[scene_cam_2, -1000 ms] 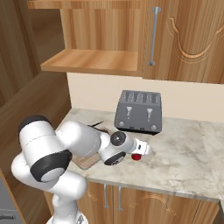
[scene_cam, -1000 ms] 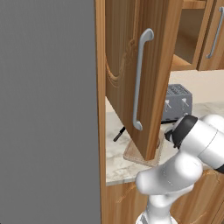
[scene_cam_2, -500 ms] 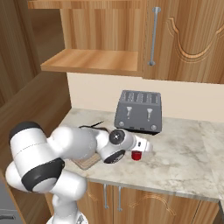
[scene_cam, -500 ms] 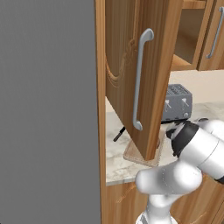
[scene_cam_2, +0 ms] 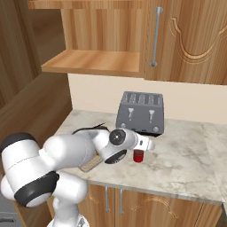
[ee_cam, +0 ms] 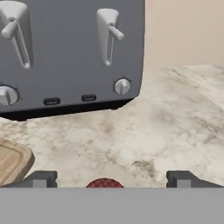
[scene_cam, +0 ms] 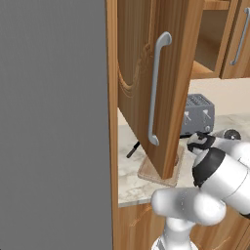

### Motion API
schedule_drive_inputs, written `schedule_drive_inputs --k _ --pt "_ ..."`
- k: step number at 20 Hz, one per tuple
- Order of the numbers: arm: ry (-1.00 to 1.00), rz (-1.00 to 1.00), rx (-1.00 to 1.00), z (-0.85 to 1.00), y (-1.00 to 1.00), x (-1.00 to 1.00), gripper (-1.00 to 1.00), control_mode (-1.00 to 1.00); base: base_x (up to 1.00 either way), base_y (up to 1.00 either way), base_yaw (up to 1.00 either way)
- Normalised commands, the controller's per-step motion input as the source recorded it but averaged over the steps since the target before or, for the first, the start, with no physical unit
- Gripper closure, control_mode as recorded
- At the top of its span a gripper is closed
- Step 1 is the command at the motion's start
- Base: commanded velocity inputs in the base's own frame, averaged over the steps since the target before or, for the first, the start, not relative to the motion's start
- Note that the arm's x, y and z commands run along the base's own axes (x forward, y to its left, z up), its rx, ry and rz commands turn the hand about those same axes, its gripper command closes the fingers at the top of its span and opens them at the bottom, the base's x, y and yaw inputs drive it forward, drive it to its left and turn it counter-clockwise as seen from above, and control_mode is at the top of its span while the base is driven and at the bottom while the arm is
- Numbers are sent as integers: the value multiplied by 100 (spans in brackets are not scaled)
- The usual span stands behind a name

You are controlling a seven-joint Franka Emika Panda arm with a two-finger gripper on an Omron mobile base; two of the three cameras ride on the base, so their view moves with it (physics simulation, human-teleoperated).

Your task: Pick the bread, place it on the cutting board, pick the jam, place it on the counter, and close the cabinet.

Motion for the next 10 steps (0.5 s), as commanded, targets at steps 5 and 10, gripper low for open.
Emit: schedule_drive_inputs --k 5,10 --pt "-6 1 0 24 0 -5 -100 -100 0 0 0" --pt "-4 3 0 21 0 -17 -100 -100 0 0 0"
